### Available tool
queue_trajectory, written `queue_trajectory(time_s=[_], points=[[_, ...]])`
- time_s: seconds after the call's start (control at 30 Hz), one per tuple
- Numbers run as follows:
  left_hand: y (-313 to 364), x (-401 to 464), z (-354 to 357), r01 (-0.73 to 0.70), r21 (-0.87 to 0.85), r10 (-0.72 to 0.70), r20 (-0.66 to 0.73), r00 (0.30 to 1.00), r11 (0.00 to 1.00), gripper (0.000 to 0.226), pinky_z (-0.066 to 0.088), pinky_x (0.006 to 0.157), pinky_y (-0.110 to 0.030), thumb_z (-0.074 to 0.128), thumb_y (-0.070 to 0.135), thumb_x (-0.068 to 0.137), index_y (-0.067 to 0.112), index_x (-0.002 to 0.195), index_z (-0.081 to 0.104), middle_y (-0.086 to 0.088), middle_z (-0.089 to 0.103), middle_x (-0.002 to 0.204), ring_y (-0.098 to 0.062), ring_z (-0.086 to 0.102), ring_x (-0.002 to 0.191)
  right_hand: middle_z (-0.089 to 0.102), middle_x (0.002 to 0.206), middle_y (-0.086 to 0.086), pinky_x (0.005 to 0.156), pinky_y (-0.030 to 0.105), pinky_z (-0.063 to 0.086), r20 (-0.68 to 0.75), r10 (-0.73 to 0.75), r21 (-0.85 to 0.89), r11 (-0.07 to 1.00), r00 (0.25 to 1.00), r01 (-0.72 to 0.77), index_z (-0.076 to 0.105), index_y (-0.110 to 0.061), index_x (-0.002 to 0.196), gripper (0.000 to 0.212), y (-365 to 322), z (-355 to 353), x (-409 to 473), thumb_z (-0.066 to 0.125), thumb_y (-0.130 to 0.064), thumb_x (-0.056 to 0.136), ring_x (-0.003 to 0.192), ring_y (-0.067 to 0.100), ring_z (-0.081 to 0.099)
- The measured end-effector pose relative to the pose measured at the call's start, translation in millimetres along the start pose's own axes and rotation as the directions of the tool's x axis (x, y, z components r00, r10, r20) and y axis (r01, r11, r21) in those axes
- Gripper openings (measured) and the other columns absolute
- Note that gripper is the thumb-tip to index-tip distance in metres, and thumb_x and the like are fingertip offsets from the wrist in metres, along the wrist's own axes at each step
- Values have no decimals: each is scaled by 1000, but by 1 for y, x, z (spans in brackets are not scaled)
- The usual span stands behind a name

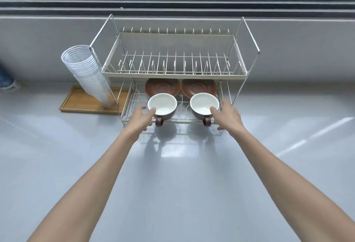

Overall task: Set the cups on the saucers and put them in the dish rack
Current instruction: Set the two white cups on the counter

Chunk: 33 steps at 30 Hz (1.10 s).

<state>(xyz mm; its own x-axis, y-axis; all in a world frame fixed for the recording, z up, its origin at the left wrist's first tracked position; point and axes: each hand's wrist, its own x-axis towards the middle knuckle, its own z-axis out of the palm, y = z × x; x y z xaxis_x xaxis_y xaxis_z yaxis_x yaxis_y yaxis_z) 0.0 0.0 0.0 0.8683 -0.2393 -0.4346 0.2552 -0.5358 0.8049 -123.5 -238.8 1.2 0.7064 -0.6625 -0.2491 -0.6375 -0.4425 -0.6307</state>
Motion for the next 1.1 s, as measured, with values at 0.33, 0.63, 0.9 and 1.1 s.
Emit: queue_trajectory(time_s=[0.33, 0.63, 0.9, 1.1], points=[[9, 23, 9, 153, -250, -137, 81, 987, 956, 45, 52, 55, -25, 53, 19, 98, 14, 142, 44, -8, 61, 93, -19, 66, 64, 67, 100, 21, 50, 29, 58, 211, 240, 542, 778, 947, -318, 53, -9, 128, 44, 2, 13, 21, 42, -7, 85, 69, 33, 75], [6, 28, 16, 206, -342, -205, 41, 978, 917, 50, 52, 42, -19, 51, 3, 89, 12, 138, 49, -15, 64, 97, -21, 65, 64, 65, 76, 23, 55, 33, 63, 218, 273, 615, 707, 937, -349, 54, 2, 116, 34, -2, 15, 18, 39, 2, 85, 68, 39, 75], [6, 11, 19, 171, -374, -175, 22, 984, 912, 53, 52, 43, -20, 51, 5, 88, 13, 141, 47, -17, 66, 100, -20, 66, 60, 66, 61, 16, 60, 37, 63, 153, 233, 656, 703, 960, -276, 53, 4, 121, 36, 1, 8, 0, 41, 1, 87, 58, 34, 71], [2, -21, 21, 134, -343, -128, 41, 991, 930, 50, 51, 43, -19, 51, 6, 88, 11, 138, 48, -14, 65, 97, -17, 67, 54, 64, 75, 22, 67, 43, 64, 165, 171, 629, 740, 971, -237, 54, 1, 120, 36, 12, -7, -37, 40, 1, 87, 62, 36, 72]])
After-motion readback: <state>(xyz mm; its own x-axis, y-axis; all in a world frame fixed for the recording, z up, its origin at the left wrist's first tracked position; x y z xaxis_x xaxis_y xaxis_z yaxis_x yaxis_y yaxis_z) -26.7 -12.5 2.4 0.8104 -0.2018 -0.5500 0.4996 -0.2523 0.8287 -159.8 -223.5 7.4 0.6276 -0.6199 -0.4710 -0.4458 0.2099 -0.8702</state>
